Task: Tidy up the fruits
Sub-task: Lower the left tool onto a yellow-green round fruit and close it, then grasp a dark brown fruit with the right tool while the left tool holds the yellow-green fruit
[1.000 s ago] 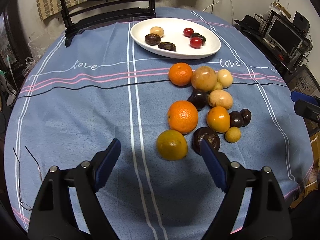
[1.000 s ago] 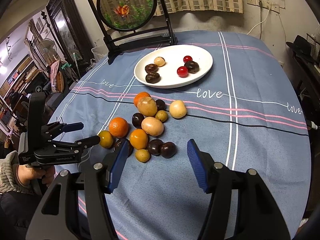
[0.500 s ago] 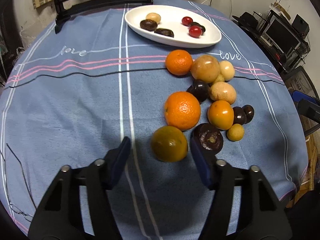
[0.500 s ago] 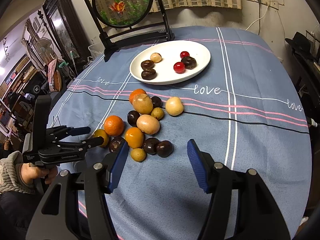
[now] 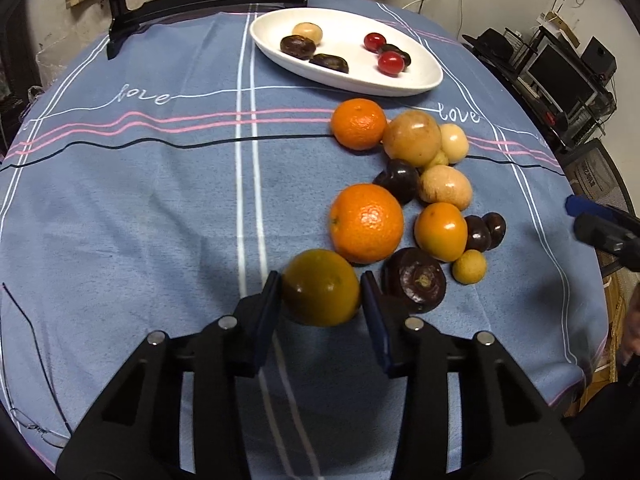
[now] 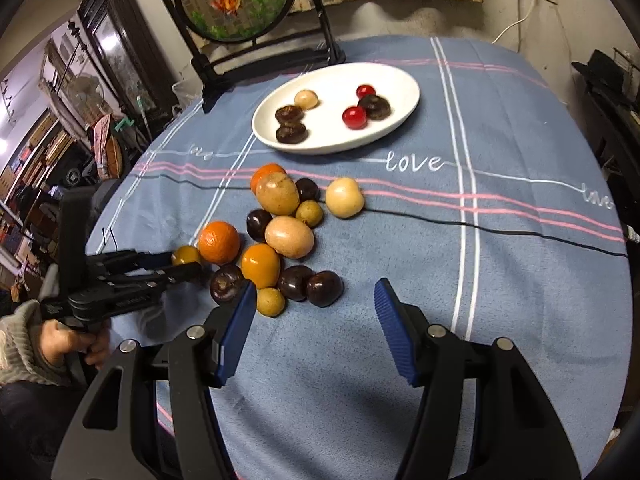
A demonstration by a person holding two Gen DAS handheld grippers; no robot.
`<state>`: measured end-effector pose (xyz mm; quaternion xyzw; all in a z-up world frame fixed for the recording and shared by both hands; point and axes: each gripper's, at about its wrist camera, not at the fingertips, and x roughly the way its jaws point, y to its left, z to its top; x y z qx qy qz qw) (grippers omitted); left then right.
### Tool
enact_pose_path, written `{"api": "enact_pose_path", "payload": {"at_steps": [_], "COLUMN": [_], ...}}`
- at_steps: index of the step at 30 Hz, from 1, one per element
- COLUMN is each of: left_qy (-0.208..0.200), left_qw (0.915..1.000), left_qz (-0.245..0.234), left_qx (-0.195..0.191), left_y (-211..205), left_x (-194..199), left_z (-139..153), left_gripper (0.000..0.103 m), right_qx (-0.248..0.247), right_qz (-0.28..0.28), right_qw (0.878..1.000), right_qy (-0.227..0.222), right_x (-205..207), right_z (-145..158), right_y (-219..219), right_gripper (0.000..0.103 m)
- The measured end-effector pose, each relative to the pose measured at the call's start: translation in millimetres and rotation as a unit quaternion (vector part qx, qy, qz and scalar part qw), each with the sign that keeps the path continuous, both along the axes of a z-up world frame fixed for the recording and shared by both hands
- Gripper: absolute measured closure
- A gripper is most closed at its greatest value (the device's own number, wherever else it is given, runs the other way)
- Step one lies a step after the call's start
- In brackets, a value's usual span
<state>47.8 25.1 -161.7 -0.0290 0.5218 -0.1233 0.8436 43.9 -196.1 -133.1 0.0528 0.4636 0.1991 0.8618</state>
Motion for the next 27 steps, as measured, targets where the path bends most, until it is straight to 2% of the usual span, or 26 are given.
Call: {"api": "enact_pose_path", "payload": {"at_steps": [3,5,12,15,27], "left_qy": [-0.003,-0.004,0.0,0.002,0.01], "left_qw": [1.0,0.9999,0.9998,0.9998,0.9996], "left_qz": [0.002,0.006,0.017,0.016,0.015], "left_qx": [0.005,0.009,0.009,0.012,0.02], "left_y": [3,6,11,10,9], "left_x": [-5,-8,-16,-18,-18], "left_z": [3,4,5,6,5], "left_gripper": [0.062,0.062,0.062,0.062,0.062], "right_qx": [-0.049,-0.065,-0.065,-0.044,-0.037], "right_qz": [0.022,0.039,0.086,0.095,0.122], "right_qw": [0.998,0.997,0.994,0.994,0.991], "right_qy": [-0.018,-0.02,-0.026,-0.019,-0.037], "right_x": [2,2,8,13,23], "right_z": [-17,-28,-43,-49,-61], "right_y": [7,12,24,23,23], "right_gripper": [0.041,0.042,0.057,0.062,0.065]}}
